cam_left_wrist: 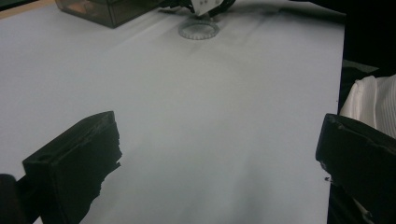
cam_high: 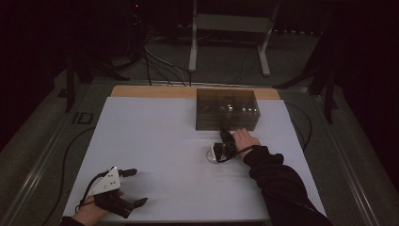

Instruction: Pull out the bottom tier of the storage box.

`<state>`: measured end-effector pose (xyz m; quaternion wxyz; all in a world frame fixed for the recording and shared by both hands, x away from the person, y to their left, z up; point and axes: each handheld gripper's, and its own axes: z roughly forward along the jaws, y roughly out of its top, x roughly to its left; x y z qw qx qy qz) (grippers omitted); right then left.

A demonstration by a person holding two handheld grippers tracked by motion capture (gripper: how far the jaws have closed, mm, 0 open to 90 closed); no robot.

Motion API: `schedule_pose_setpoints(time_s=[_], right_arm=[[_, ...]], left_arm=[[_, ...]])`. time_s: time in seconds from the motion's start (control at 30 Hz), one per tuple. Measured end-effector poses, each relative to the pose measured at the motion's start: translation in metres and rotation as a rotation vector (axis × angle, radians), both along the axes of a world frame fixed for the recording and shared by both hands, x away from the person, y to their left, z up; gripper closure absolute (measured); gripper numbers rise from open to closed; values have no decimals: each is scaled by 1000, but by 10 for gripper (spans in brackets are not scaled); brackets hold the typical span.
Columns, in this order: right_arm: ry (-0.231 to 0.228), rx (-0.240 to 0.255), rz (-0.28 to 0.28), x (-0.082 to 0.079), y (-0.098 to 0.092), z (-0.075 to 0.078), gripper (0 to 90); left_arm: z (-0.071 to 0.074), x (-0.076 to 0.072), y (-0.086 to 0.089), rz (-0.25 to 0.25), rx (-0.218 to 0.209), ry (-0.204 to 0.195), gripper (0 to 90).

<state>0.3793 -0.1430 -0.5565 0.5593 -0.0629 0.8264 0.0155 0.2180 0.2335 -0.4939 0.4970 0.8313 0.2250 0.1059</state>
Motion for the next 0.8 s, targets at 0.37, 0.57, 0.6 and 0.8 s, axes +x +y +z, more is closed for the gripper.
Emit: schedule_pose_setpoints(time_s=[0.37, 0.57, 0.6, 0.8], right_arm=[[-44, -50, -20, 5, 5, -7, 798], [-33, -48, -15, 3, 3, -4, 801], [-33, -47, -14, 2, 2, -3, 801], [-21, -47, 9, -7, 1, 2, 801]], left_arm=[[0, 0, 0, -1, 2, 0, 2], [0, 0, 0, 0, 3, 0, 1], [0, 0, 0, -1, 4, 0, 1], [0, 0, 0, 1, 4, 0, 1]])
